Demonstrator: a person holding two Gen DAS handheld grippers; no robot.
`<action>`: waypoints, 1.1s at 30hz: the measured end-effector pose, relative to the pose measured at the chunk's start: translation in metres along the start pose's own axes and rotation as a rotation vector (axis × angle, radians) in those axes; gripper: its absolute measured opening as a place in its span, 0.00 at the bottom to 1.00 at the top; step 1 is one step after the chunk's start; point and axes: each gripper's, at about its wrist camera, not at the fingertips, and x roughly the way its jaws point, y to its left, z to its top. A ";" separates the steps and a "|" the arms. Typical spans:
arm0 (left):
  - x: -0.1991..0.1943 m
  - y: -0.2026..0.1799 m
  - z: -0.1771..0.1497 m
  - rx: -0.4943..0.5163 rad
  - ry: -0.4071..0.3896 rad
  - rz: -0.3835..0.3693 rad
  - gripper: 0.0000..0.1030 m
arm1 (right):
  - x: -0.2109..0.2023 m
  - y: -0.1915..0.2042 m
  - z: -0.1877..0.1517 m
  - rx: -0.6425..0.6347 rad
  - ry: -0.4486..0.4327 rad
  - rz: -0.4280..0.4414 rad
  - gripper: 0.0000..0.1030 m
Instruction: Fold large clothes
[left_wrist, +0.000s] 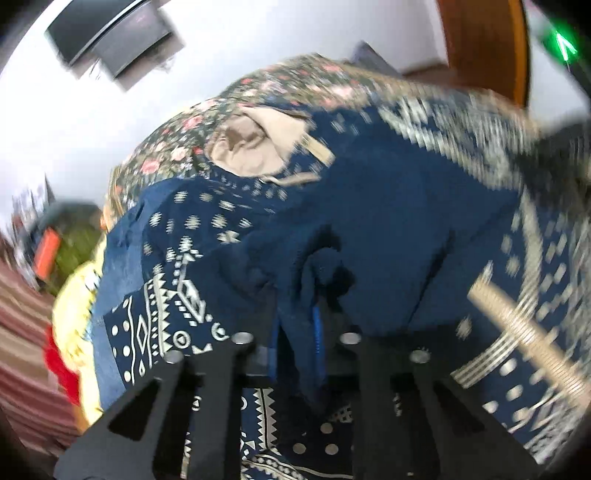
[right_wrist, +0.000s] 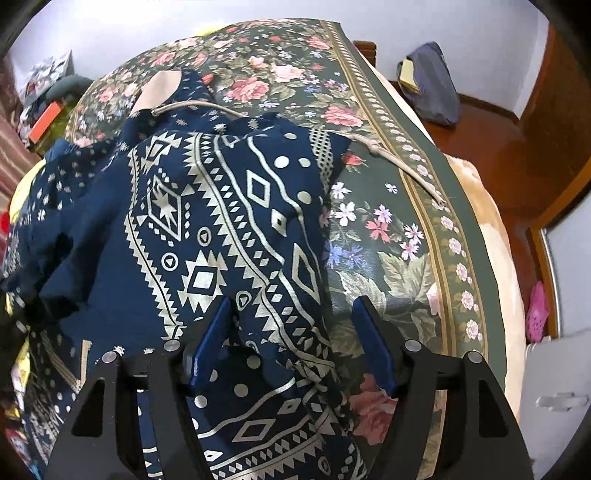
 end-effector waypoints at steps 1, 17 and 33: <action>-0.006 0.010 0.002 -0.056 -0.012 -0.028 0.10 | 0.000 -0.001 -0.001 0.003 0.000 0.005 0.64; -0.042 0.125 -0.072 -0.544 0.006 -0.182 0.10 | 0.003 0.000 -0.001 0.005 -0.001 -0.016 0.65; -0.041 0.166 -0.151 -0.652 0.130 -0.044 0.17 | 0.005 0.003 -0.001 0.025 -0.003 -0.045 0.65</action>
